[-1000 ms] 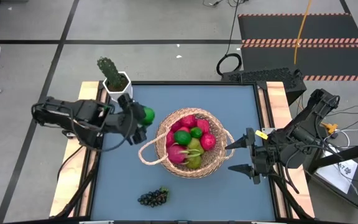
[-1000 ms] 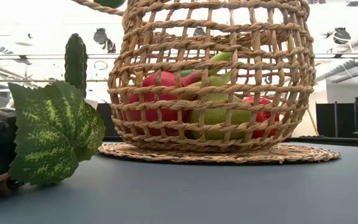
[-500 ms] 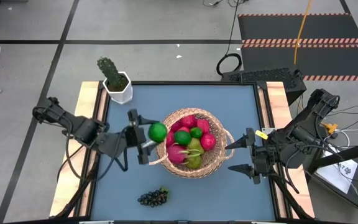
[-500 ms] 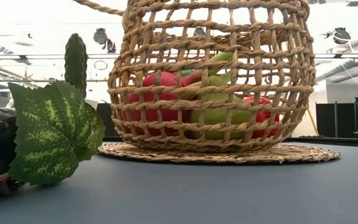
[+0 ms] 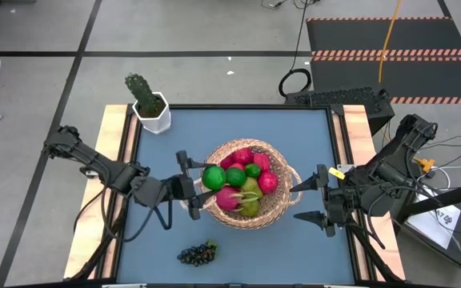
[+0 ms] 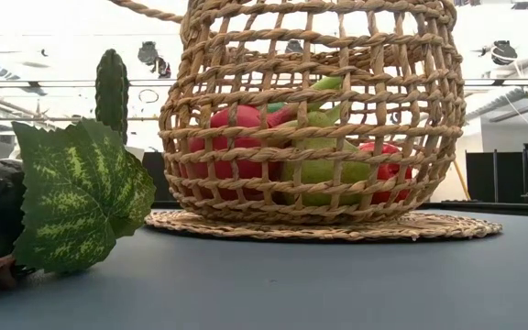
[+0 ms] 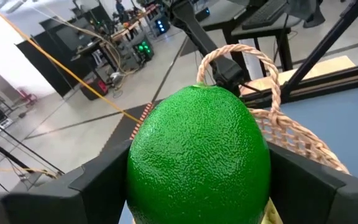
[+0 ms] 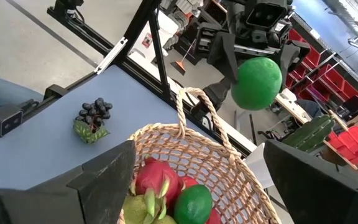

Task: Build produce basket
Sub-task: Put the dark green lime into the brown basket

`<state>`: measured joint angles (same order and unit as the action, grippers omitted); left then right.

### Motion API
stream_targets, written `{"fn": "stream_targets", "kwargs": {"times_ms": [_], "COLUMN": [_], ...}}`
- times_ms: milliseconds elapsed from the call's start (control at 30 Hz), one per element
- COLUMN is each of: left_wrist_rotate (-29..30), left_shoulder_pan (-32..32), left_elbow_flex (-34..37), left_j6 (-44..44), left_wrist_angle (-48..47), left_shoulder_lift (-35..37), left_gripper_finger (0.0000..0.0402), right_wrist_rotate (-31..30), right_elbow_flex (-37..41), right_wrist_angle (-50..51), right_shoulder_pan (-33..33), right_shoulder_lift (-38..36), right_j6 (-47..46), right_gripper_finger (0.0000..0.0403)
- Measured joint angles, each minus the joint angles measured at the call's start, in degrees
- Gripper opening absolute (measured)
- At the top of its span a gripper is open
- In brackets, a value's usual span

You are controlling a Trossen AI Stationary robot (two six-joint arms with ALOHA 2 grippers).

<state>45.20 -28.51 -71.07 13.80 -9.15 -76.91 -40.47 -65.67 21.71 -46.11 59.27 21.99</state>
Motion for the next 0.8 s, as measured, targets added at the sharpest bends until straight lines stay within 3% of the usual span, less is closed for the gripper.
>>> {"fn": "stream_targets", "kwargs": {"times_ms": [367,800], "left_wrist_rotate": [-0.03,-0.08], "left_shoulder_pan": [0.0,-0.02], "left_elbow_flex": [0.05,0.05], "left_j6": [1.02,18.25], "left_wrist_angle": [3.4,3.33], "left_shoulder_lift": [-0.01,-0.01], "left_gripper_finger": [0.0324,0.0324], "right_wrist_rotate": [0.0,0.0], "right_elbow_flex": [0.0,0.0], "right_wrist_angle": [-0.2,-0.28], "right_shoulder_pan": [0.0,0.0], "right_shoulder_lift": [0.0,0.0], "right_j6": [0.38,1.24], "right_gripper_finger": [0.0348,0.0348]}}
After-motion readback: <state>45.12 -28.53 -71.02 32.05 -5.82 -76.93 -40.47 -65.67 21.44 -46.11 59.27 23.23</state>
